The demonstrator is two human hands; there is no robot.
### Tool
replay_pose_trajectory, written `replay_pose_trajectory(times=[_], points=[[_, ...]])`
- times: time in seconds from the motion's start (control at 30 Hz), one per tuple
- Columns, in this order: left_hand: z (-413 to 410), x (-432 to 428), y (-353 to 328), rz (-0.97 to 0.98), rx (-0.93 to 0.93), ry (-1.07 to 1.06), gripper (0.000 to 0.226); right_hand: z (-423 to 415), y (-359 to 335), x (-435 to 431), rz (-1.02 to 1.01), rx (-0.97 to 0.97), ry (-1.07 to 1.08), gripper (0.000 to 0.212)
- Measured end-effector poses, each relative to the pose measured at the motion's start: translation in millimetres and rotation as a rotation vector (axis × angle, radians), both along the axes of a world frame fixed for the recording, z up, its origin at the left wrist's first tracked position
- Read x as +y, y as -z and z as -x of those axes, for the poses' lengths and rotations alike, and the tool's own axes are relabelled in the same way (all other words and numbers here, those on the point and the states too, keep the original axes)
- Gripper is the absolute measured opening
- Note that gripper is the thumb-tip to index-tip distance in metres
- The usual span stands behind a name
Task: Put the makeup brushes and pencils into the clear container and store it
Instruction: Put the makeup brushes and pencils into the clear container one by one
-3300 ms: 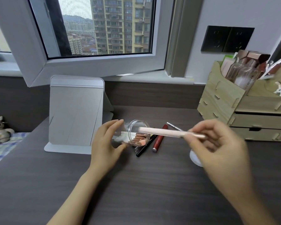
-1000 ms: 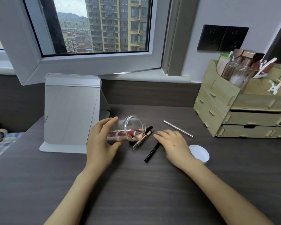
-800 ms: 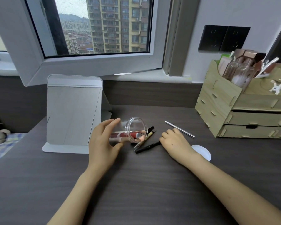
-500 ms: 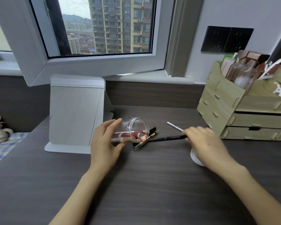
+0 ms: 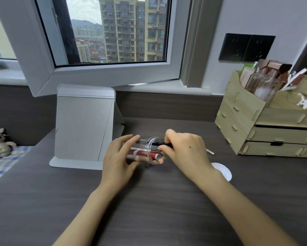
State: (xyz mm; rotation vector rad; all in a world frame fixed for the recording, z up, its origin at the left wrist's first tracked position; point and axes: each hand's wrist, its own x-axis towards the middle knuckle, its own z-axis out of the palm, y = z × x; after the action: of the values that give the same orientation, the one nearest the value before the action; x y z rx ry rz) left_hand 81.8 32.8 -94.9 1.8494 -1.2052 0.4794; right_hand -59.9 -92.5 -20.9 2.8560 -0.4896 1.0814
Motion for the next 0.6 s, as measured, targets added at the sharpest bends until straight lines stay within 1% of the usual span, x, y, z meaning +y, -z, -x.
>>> replay_pose_trajectory(times=[0.1, 0.13, 0.17, 0.2, 0.23, 0.3, 0.33, 0.37, 0.4, 0.47, 0.53, 0.6], points=[[-1, 0, 1, -0.004, 0.009, -0.008, 0.077, -13, 4, 3, 0.059, 0.010, 0.019, 0.029], [-1, 0, 1, -0.007, 0.008, -0.011, 0.076, -16, 8, 3, 0.074, 0.023, -0.010, 0.027], [-2, 0, 2, -0.010, 0.008, -0.015, 0.076, -17, 13, 1, 0.040, 0.035, -0.065, 0.023], [-3, 1, 2, -0.010, 0.012, -0.023, 0.076, -15, 15, -1, -0.052, 0.030, -0.132, 0.019], [-4, 1, 2, -0.007, 0.023, -0.034, 0.076, -12, 14, -4, -0.196, 0.004, -0.204, 0.017], [-6, 3, -1, 0.025, 0.063, -0.055, 0.074, -4, 10, -14, -0.508, -0.195, -0.275, 0.018], [-7, 3, -3, 0.055, 0.092, -0.060, 0.073, -2, 12, -21, -0.569, -0.280, -0.237, 0.019], [-7, 4, -5, 0.087, 0.126, -0.059, 0.071, -3, 18, -31, -0.563, -0.289, -0.168, 0.022], [-6, 4, -7, 0.114, 0.165, -0.056, 0.070, -6, 27, -41, -0.503, -0.214, -0.111, 0.024], [-5, 4, -8, 0.143, 0.240, -0.046, 0.069, -15, 52, -54, -0.369, 0.072, -0.044, 0.031], [-4, 4, -8, 0.145, 0.253, -0.037, 0.069, -25, 74, -61, -0.242, 0.296, -0.067, 0.038], [-5, 4, -7, 0.135, 0.233, -0.035, 0.070, -32, 82, -63, -0.095, 0.374, -0.045, 0.033]])
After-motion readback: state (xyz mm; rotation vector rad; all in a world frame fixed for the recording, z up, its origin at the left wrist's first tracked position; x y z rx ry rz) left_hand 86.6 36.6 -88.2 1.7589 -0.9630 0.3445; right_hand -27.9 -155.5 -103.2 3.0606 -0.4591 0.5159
